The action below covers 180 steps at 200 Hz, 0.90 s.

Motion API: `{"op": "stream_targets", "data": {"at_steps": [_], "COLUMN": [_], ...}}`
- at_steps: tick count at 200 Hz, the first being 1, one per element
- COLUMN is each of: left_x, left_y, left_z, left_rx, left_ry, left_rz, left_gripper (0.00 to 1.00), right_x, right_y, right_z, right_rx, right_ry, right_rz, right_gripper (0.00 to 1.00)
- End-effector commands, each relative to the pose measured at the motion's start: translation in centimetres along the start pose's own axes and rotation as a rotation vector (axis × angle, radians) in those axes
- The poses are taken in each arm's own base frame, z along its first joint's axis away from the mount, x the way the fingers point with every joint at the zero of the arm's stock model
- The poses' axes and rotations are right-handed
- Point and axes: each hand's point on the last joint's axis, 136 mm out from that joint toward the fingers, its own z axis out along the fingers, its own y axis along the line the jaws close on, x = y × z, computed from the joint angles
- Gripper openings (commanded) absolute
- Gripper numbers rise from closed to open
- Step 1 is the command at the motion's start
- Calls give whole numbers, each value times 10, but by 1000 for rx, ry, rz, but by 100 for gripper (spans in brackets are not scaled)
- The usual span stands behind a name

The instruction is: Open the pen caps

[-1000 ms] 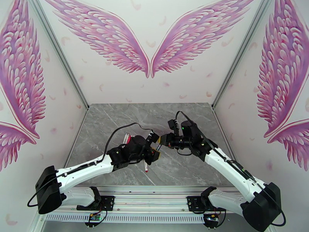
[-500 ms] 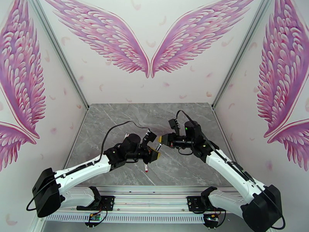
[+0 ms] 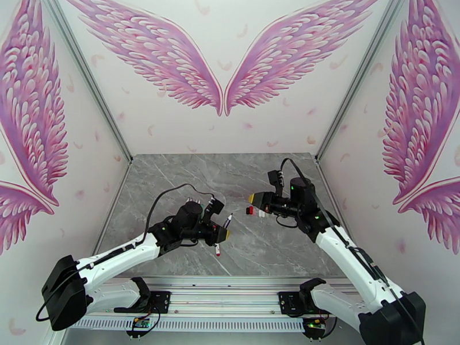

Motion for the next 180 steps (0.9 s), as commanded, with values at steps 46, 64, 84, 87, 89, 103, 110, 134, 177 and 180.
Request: {"op": "stream_targets", "data": {"at_steps": [46, 64, 84, 87, 89, 103, 110, 134, 177, 180], "left_x": [-14, -13, -12, -12, -12, -11, -11, -10, -9, -9], "left_y": [40, 54, 58, 59, 59, 61, 62, 68, 72, 72], "left_z": [-7, -6, -3, -2, -2, -1, -1, 0, 1, 0], "left_rx": [-235, -267, -259, -261, -261, -265, -270, -281, -279, -280], "left_ry": [-88, -93, -91, -92, -90, -82, -79, -67, -73, -74], "left_rz": [-27, -62, -75, -76, -75, -68, -67, -73, -98, -100], "left_gripper": [1, 1, 1, 1, 1, 1, 1, 1, 0, 0], "right_x": [14, 15, 12, 12, 12, 11, 11, 10, 1, 2], "right_y": [-102, -124, -145, -150, -153, -170, -178, -201, -229, -231], "right_z": [-18, -15, -8, -7, -7, -4, -1, 10, 19, 20], "right_rx": [515, 578, 638, 649, 658, 694, 694, 705, 707, 708], "right_ry": [174, 228, 284, 292, 296, 333, 348, 405, 423, 429], "right_rz": [5, 14, -17, -18, -19, -11, -6, 13, 44, 48], "right_gripper": [9, 9, 9, 9, 9, 8, 8, 9, 10, 11]}}
